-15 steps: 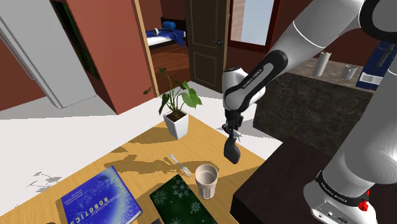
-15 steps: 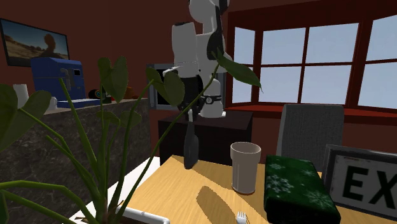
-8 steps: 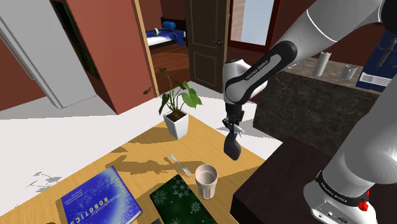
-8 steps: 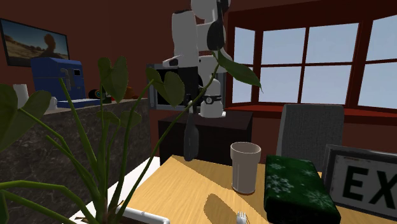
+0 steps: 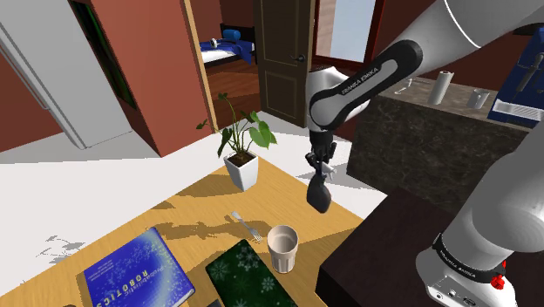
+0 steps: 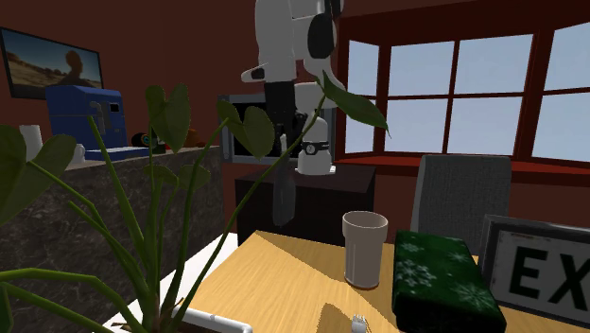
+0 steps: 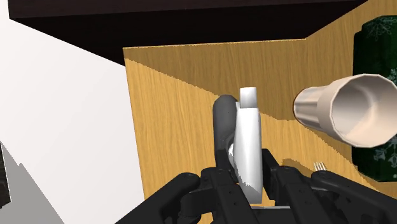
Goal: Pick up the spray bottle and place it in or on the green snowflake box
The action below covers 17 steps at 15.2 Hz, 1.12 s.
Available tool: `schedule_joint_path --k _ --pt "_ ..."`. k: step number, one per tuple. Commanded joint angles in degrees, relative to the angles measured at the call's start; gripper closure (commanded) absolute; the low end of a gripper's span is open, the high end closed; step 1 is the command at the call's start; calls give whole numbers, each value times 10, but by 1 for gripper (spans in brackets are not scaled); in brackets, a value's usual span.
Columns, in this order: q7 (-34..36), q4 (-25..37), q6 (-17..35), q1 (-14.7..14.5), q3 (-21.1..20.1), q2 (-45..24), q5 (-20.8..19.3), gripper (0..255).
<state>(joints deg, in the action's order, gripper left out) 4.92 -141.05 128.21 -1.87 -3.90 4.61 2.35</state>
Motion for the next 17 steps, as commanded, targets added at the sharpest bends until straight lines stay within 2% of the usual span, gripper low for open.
schedule_joint_path --k 1,5,17 --pt "-1 6 -19 1 1 13 0 255" --pt "-1 16 -47 1 1 30 1 255" --pt "161 93 -101 -82 -97 17 38 255"
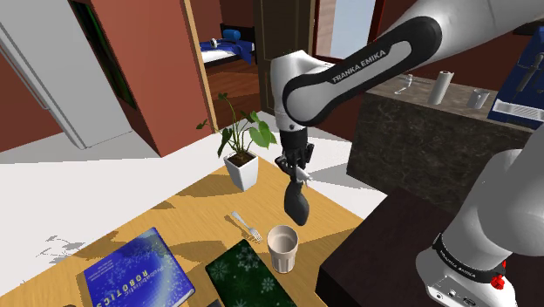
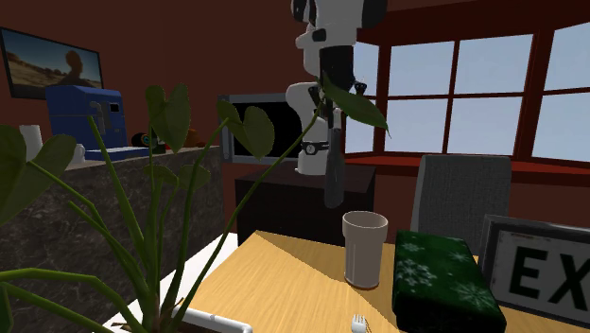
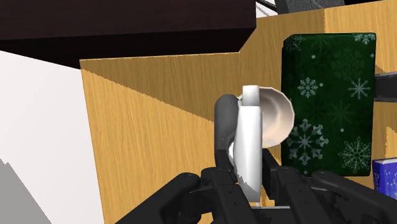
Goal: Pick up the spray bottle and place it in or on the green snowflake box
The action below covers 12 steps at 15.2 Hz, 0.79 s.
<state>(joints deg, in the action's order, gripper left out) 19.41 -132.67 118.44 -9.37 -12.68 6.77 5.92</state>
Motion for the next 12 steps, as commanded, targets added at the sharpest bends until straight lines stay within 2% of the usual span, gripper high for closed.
schedule_joint_path --k 1,12 --pt "30 20 -8 -13 -16 -10 4 255" --pt "185 177 -63 -81 -90 -103 -10 255"
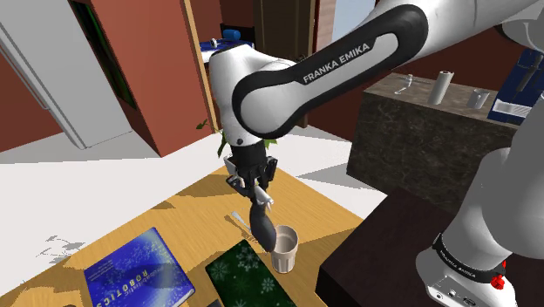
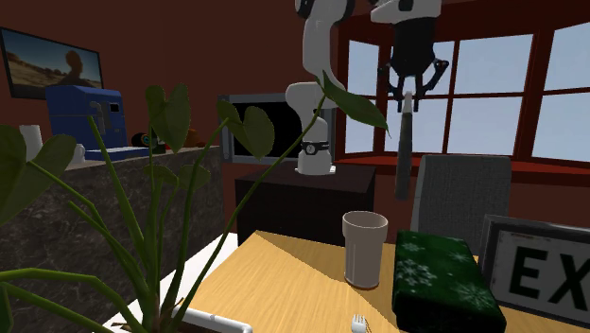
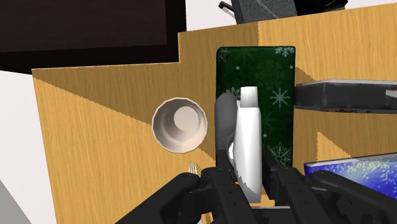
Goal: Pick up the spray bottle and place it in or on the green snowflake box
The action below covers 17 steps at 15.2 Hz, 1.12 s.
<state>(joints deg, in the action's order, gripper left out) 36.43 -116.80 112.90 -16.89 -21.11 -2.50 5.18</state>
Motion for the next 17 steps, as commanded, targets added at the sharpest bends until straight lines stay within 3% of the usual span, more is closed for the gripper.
schedule_joint_path --k 1,6,17 --pt "29 37 -14 -13 -11 -22 -7 255" --pt "96 132 -47 -49 -32 -85 -31 255" --pt "97 82 31 -53 -29 -114 -42 255"
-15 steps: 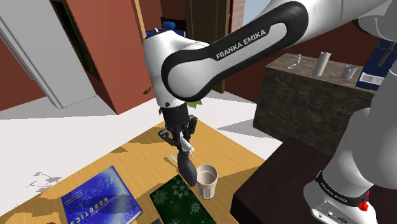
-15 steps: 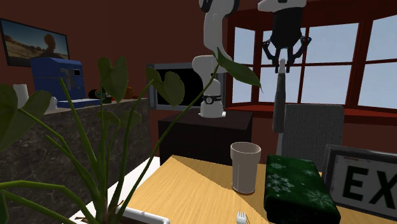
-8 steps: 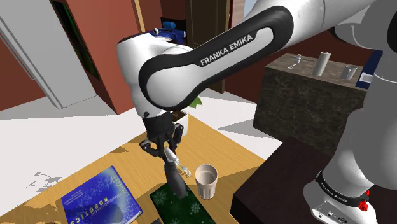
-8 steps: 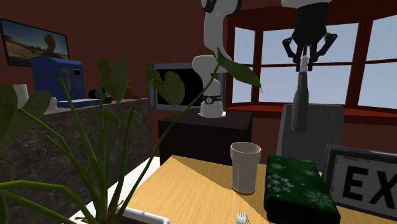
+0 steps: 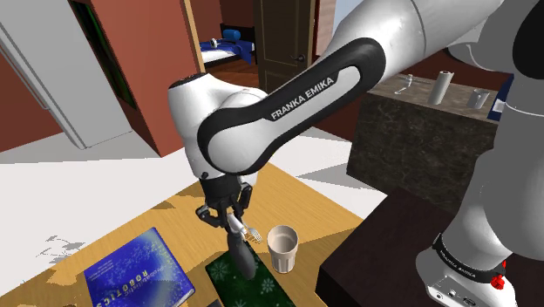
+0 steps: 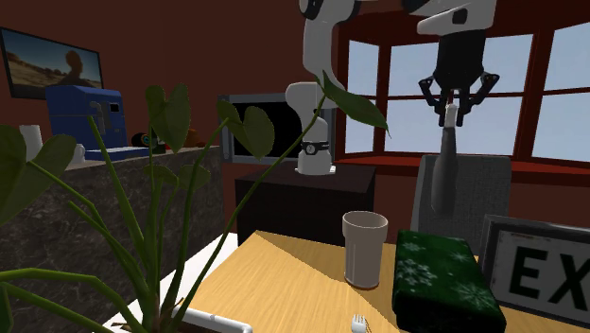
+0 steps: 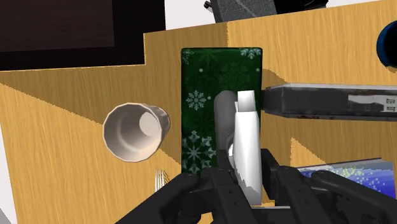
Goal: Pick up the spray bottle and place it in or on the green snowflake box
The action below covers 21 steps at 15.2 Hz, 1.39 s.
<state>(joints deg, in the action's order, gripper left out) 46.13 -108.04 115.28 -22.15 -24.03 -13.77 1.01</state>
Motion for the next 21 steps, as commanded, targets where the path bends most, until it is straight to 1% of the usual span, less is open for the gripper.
schedule_joint_path --k 1,19,21 --pt "1 -9 14 -1 1 -5 -2 255" --pt "13 -56 137 -14 15 -87 -36 255" --pt "13 -56 137 -14 15 -87 -36 255"
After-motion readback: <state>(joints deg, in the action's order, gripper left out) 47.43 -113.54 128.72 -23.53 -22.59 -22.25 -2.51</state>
